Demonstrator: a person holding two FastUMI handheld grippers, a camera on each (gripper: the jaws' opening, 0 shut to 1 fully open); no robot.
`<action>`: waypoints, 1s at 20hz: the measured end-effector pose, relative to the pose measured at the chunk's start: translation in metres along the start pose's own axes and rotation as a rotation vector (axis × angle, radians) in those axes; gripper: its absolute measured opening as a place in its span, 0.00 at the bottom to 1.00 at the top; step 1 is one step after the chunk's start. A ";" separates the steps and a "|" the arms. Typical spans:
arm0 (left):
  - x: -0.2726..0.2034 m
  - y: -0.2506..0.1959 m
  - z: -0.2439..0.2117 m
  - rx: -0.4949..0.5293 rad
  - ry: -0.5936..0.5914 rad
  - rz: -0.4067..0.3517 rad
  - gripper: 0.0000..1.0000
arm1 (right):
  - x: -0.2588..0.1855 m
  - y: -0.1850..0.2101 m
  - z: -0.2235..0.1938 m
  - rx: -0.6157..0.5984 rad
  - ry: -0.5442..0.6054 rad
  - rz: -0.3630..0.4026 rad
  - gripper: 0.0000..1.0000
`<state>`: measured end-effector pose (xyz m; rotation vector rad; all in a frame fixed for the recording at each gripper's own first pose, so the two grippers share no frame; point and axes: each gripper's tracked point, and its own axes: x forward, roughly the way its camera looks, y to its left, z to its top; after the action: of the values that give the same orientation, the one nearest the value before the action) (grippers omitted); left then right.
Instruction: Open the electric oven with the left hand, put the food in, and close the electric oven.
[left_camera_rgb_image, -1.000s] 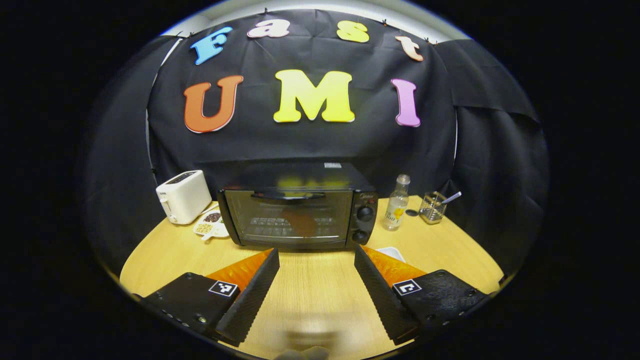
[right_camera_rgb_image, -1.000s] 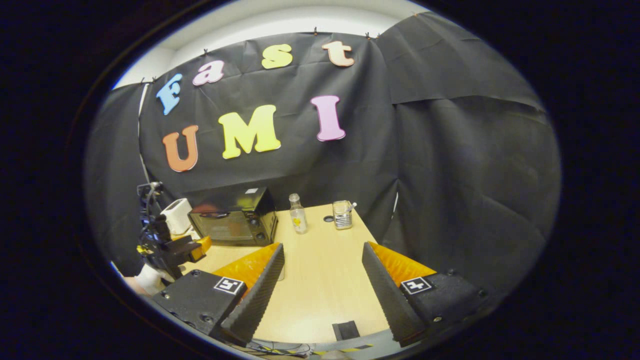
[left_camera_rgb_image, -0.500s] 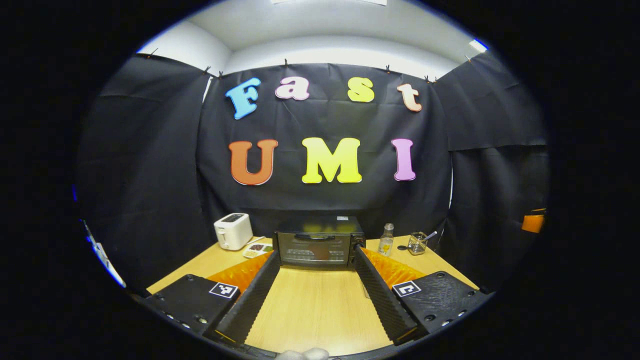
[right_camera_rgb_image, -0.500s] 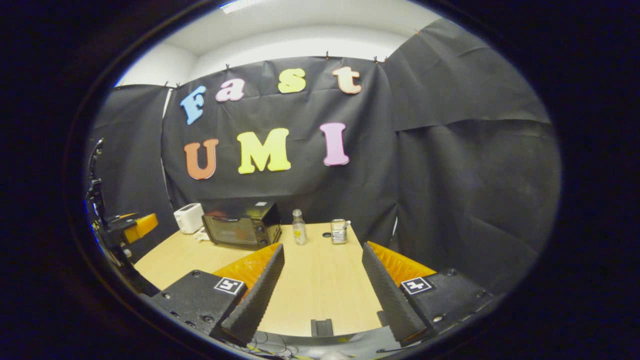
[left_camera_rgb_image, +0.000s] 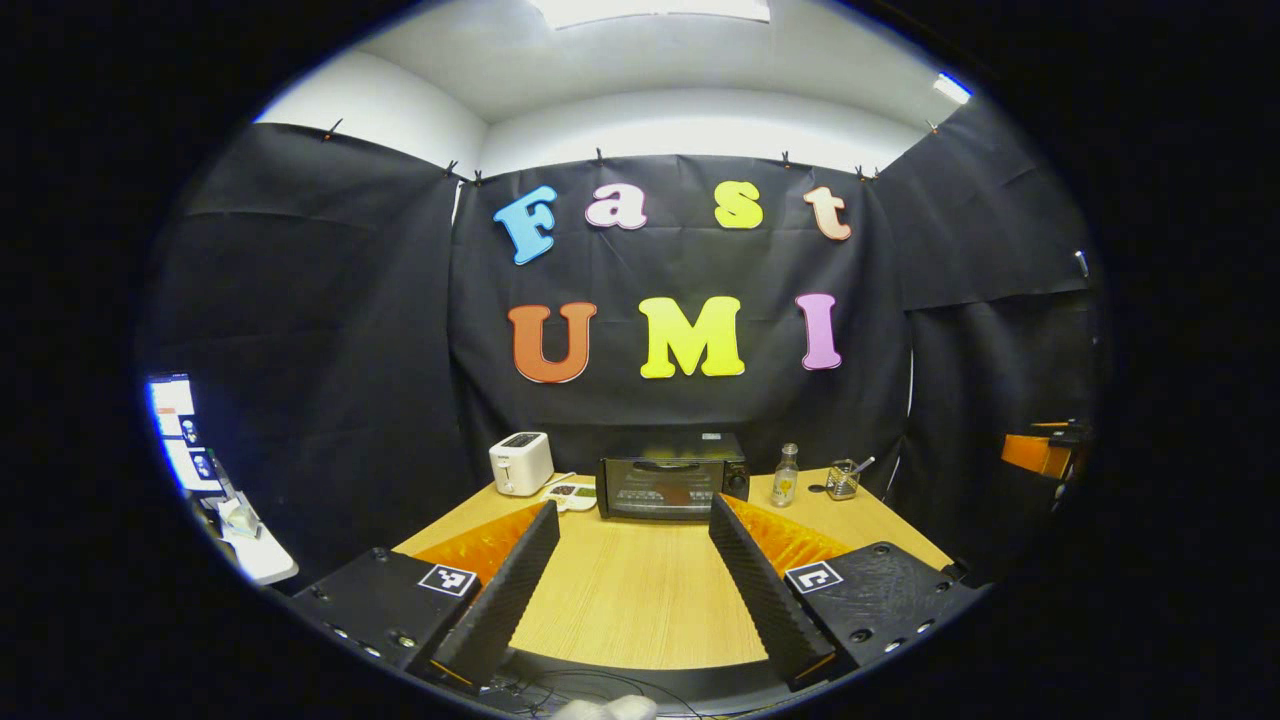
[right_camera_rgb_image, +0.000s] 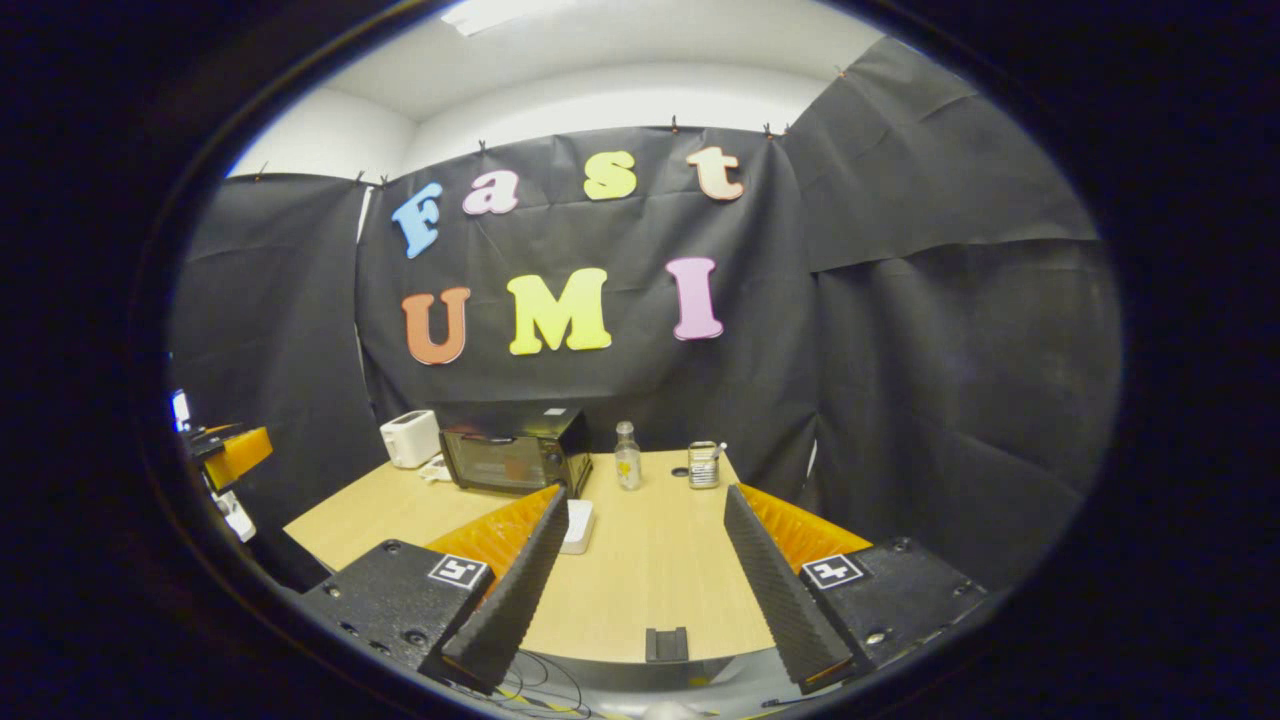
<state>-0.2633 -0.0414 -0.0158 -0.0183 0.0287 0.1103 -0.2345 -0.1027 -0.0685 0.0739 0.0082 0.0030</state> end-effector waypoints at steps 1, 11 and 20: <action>-0.001 0.000 -0.003 0.001 0.017 0.001 0.96 | -0.002 -0.001 -0.002 0.000 0.011 -0.003 0.99; 0.010 -0.033 0.007 0.018 -0.004 -0.072 0.97 | -0.013 0.001 0.006 -0.036 -0.016 -0.012 0.99; 0.012 -0.043 0.010 0.033 -0.007 -0.072 0.96 | -0.010 0.001 0.009 -0.047 -0.026 0.008 0.99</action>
<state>-0.2460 -0.0830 -0.0050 0.0136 0.0224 0.0382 -0.2444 -0.1026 -0.0597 0.0267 -0.0177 0.0107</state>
